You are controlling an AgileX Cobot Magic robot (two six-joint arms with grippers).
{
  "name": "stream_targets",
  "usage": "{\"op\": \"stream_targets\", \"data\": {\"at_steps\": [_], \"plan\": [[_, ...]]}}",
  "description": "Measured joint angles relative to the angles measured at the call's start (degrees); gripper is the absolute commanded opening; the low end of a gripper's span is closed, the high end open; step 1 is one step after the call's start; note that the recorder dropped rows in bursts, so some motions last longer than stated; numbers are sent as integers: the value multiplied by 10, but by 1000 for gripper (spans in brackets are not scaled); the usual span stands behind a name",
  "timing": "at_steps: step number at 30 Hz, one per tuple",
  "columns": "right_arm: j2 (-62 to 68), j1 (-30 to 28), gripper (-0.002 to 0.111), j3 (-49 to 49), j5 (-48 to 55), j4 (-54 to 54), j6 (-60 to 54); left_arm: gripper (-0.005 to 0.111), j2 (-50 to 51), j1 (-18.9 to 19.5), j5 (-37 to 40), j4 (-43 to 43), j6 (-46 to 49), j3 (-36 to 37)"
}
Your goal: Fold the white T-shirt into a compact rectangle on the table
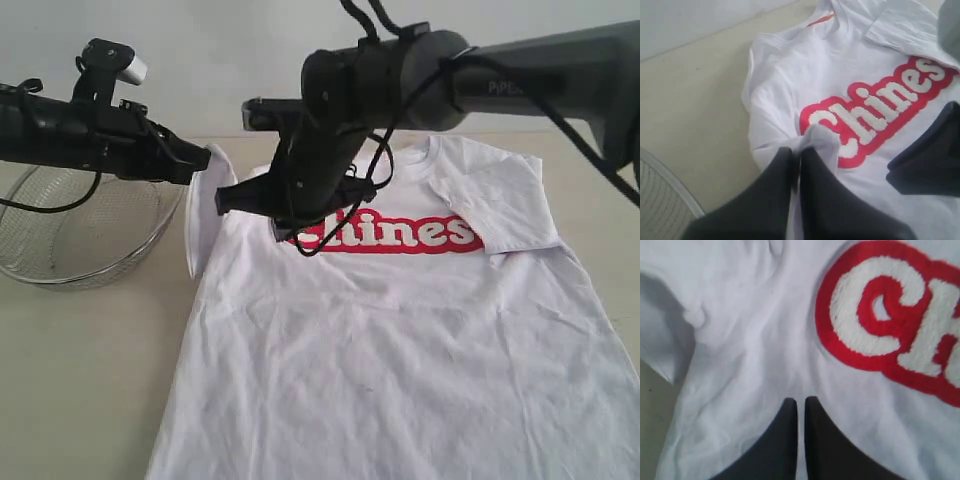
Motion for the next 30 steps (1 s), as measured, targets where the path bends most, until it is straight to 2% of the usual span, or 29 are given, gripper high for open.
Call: {"op": "stream_targets", "data": {"at_steps": [7, 14, 21, 30], "plan": [[16, 0, 1, 42, -36, 42, -14, 5, 0, -6, 8, 0, 2, 0], [18, 0, 1, 49, -47, 44, -14, 5, 0, -49, -14, -6, 20, 0], [-25, -8, 1, 50, -5, -39, 18, 5, 0, -60, -28, -19, 29, 0], [-75, -64, 1, 53, 39, -95, 33, 5, 0, -74, -31, -23, 35, 0]]}}
